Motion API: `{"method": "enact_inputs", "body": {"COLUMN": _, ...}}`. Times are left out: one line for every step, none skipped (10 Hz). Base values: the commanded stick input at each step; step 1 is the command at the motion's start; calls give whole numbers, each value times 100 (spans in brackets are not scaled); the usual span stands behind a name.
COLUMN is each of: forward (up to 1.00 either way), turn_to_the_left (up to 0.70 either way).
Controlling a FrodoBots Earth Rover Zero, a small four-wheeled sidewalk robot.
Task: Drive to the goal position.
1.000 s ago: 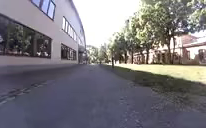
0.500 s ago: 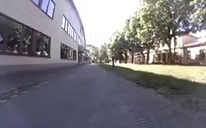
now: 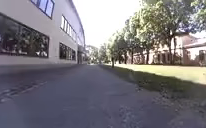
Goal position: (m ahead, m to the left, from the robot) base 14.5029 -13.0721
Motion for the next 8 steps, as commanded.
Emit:
{"method": "enact_inputs", "body": {"forward": 45, "turn_to_the_left": 0}}
{"method": "enact_inputs", "body": {"forward": 45, "turn_to_the_left": 0}}
{"method": "enact_inputs", "body": {"forward": 45, "turn_to_the_left": 0}}
{"method": "enact_inputs", "body": {"forward": 45, "turn_to_the_left": 0}}
{"method": "enact_inputs", "body": {"forward": 45, "turn_to_the_left": 0}}
{"method": "enact_inputs", "body": {"forward": 45, "turn_to_the_left": 0}}
{"method": "enact_inputs", "body": {"forward": 45, "turn_to_the_left": 0}}
{"method": "enact_inputs", "body": {"forward": 45, "turn_to_the_left": 0}}
